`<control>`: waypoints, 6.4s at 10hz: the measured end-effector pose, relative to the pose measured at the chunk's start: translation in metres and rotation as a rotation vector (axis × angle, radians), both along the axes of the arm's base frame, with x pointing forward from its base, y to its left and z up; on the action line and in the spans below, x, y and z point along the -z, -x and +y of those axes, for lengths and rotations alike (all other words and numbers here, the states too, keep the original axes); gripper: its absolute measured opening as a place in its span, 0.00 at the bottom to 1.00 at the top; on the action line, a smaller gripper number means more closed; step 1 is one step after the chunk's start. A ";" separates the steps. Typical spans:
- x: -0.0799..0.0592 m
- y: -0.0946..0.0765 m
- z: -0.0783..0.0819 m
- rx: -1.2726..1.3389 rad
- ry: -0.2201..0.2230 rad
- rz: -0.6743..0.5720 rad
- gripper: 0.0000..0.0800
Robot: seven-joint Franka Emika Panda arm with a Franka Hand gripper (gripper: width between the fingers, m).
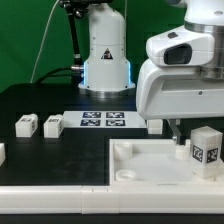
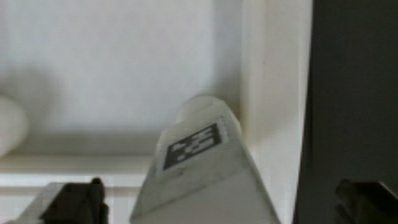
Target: Assemble one leg
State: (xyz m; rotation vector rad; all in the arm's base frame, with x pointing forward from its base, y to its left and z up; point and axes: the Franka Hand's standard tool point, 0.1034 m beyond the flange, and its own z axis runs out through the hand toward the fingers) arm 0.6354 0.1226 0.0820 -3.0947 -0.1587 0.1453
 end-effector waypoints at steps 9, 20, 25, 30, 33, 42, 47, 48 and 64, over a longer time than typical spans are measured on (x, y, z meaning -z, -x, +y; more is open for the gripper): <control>0.000 -0.002 0.000 -0.038 -0.006 -0.015 0.36; 0.001 -0.005 -0.002 1.032 0.039 -0.020 0.36; 0.000 -0.005 0.001 0.802 0.033 -0.038 0.80; 0.001 -0.005 0.001 0.342 0.008 -0.067 0.81; 0.003 -0.006 0.003 0.046 0.014 -0.095 0.81; 0.003 -0.006 0.001 -0.036 0.007 -0.097 0.36; 0.004 -0.007 -0.003 0.567 0.015 -0.111 0.36; 0.004 -0.006 -0.004 0.709 0.015 -0.108 0.36; 0.006 -0.007 0.000 -0.123 0.014 -0.101 0.81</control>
Offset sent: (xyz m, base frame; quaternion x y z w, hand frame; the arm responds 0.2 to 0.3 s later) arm 0.0000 0.0000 0.0000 0.0000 0.0000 0.0000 1.0000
